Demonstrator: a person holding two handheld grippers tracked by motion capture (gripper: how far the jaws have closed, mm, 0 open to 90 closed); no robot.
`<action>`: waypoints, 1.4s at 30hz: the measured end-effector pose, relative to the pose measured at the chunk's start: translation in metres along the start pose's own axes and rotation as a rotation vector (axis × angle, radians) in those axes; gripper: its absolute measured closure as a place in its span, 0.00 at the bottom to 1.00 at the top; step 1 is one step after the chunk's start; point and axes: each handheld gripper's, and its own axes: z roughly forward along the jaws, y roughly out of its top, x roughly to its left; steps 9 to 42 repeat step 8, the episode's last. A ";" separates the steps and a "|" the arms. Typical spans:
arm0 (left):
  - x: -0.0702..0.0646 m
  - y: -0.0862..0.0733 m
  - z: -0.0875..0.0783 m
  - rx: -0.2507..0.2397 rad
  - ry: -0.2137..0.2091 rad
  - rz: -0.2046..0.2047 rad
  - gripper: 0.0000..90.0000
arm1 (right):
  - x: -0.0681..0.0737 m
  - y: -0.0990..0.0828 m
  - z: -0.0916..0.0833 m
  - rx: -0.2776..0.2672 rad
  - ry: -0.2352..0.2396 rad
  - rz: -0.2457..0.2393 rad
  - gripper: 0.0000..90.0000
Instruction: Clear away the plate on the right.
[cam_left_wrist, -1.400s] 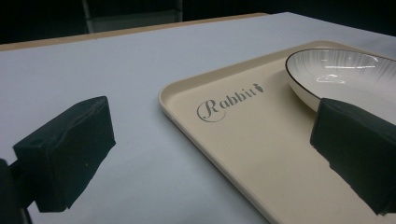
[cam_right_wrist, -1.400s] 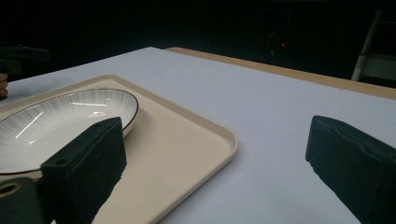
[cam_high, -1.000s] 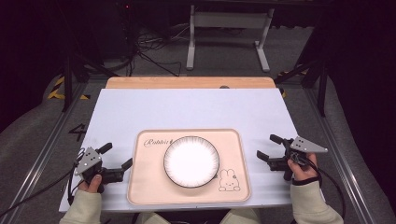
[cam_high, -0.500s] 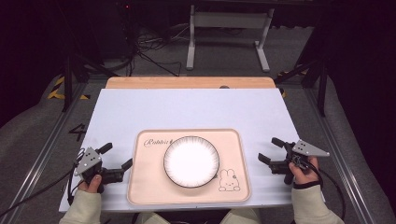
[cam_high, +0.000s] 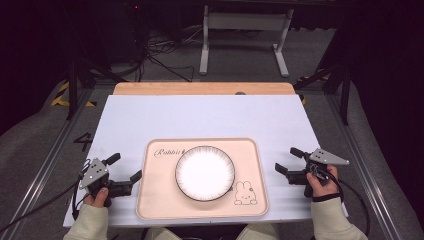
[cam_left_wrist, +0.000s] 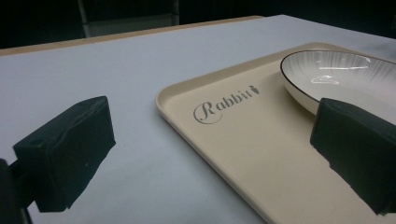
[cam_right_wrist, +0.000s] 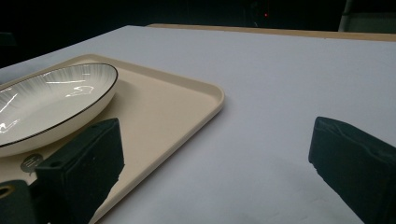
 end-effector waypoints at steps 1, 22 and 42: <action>0.000 0.000 0.000 0.000 0.000 0.000 0.00 | 0.000 0.000 0.000 0.000 0.001 0.000 0.04; 0.000 0.000 0.000 -0.001 -0.003 -0.002 0.00 | 0.001 0.000 0.000 -0.001 0.005 -0.010 0.04; 0.000 0.000 0.000 -0.001 -0.003 -0.002 0.00 | 0.001 0.000 0.000 -0.001 0.005 -0.010 0.04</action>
